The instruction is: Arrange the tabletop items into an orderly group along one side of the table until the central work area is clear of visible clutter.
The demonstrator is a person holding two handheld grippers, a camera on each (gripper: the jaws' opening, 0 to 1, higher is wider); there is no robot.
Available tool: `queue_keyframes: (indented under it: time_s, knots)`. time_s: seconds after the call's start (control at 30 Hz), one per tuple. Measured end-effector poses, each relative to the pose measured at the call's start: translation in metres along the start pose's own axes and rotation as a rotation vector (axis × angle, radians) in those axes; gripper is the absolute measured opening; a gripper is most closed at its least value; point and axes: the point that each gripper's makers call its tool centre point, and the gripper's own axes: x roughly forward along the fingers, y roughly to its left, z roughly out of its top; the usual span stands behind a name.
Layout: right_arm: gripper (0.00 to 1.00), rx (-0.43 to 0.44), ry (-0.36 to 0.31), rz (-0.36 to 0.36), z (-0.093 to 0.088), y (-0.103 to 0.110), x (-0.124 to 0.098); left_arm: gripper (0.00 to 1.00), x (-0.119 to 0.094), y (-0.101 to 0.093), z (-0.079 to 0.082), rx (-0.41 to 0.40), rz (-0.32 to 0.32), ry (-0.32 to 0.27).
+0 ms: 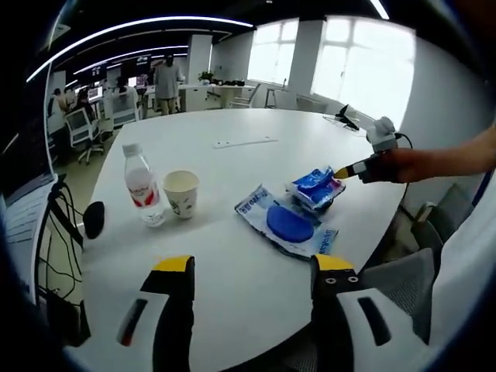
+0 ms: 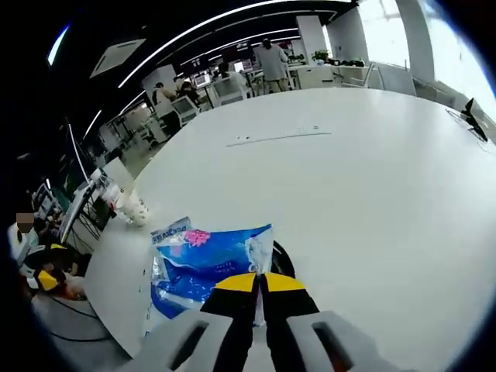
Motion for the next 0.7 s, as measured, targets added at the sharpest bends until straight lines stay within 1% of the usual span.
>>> queue_keyframes:
  time_s: [0.13, 0.17, 0.27, 0.37, 0.47, 0.53, 0.57, 0.7]
  knots:
    - [0.0, 0.022, -0.006, -0.015, 0.012, -0.01, 0.011, 0.61, -0.002, 0.001, -0.003, -0.006, 0.007, 0.005]
    - [0.0, 0.029, -0.005, -0.015, 0.016, -0.016, 0.017, 0.61, -0.002, 0.001, -0.004, -0.008, 0.011, 0.008]
    - [0.0, 0.045, -0.001, -0.02, 0.021, -0.025, 0.028, 0.6, -0.003, 0.001, -0.005, -0.012, 0.017, 0.012]
    - [0.0, 0.052, -0.001, -0.026, 0.022, -0.025, 0.027, 0.61, -0.005, 0.0, -0.006, -0.019, 0.025, 0.013]
    - [0.0, 0.067, -0.003, -0.032, 0.037, -0.037, 0.039, 0.61, -0.007, 0.0, -0.007, -0.031, 0.034, 0.011]
    - [0.0, 0.071, -0.003, -0.034, 0.04, -0.037, 0.039, 0.61, -0.008, 0.0, -0.011, -0.034, 0.038, 0.017]
    - [0.0, 0.069, -0.001, -0.035, 0.042, -0.039, 0.043, 0.61, -0.008, 0.001, -0.014, -0.037, 0.041, 0.022]
    - [0.0, 0.067, 0.005, -0.048, 0.047, -0.045, 0.05, 0.61, -0.008, -0.003, -0.015, -0.046, 0.045, 0.028]
